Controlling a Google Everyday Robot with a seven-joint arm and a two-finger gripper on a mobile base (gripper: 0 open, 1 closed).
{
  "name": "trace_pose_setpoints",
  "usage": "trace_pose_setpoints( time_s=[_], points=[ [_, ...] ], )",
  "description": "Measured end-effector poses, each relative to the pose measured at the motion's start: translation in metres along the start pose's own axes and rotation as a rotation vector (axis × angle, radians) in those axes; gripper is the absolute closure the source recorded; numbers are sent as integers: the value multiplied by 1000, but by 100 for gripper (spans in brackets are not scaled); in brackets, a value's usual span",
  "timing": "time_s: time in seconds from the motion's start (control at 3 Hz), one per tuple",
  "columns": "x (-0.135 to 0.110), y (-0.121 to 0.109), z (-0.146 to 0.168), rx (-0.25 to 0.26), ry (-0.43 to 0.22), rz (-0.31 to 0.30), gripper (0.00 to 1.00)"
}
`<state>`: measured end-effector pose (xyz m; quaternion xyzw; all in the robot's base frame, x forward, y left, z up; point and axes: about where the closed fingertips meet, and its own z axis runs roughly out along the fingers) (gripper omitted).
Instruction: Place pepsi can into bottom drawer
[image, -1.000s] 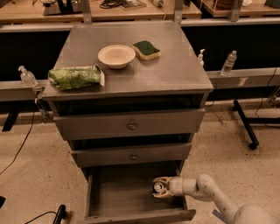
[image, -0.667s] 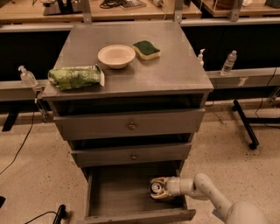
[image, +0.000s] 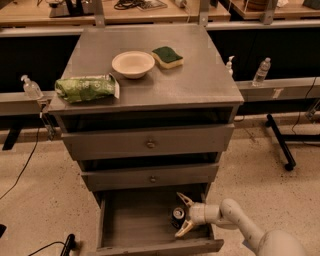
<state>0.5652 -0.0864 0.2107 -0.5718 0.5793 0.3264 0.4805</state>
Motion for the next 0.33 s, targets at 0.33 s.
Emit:
trace_pose_setpoints(
  time_s=[0.33],
  points=[
    [0, 0, 0, 0, 0, 0, 0]
  ],
)
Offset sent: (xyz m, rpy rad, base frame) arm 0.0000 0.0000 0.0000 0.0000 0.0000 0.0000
